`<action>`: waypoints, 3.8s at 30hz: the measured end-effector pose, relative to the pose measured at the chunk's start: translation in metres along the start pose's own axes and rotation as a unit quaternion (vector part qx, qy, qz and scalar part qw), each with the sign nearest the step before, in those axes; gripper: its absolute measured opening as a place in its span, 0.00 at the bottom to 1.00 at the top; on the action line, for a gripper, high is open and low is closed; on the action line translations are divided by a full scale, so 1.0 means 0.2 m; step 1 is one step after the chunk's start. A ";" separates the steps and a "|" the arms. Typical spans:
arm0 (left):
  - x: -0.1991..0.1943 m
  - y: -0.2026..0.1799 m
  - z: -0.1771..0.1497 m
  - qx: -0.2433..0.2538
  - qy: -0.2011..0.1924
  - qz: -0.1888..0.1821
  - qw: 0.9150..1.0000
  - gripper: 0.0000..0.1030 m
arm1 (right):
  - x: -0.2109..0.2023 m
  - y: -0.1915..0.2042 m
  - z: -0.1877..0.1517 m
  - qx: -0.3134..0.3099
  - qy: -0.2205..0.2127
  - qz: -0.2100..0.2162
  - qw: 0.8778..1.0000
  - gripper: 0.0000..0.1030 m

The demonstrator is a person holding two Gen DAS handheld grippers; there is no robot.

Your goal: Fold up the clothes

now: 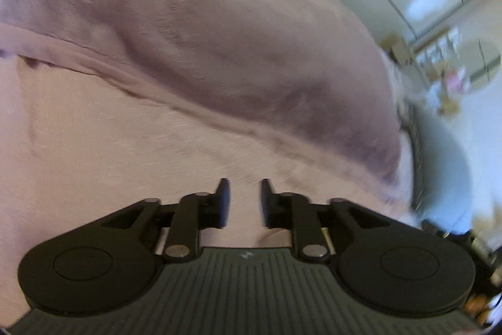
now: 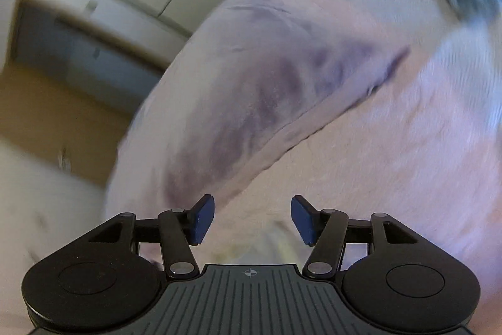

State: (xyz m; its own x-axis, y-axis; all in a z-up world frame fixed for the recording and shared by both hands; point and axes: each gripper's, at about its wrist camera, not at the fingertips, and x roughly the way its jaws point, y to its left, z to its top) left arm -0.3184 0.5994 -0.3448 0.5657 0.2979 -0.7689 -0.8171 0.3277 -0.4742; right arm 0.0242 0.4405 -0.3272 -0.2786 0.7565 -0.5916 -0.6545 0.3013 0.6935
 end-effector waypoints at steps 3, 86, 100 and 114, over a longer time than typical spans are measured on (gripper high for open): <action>0.03 -0.01 -0.09 0.101 0.044 0.011 0.994 0.20 | 0.02 -0.02 -0.10 -0.106 0.054 -0.038 0.992 0.56; -1.50 0.23 -1.87 -0.120 -0.020 -0.072 0.990 0.03 | -1.65 -0.20 -1.74 0.082 0.047 -0.064 0.994 0.03; -1.46 0.40 -2.19 -0.142 0.044 0.029 0.988 0.25 | -1.70 -0.34 -1.82 0.069 0.093 -0.202 0.972 0.28; -1.42 0.29 -2.12 -0.097 0.045 -0.045 0.993 0.02 | -1.71 -0.36 -1.83 0.089 0.062 -0.108 0.988 0.04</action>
State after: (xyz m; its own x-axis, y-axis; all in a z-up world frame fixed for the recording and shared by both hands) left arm -0.5722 0.1534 -0.3363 0.6326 0.1900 -0.7508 -0.7744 0.1688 -0.6098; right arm -0.0904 -0.0533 -0.3254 -0.2379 0.5900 -0.7715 -0.5768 0.5533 0.6010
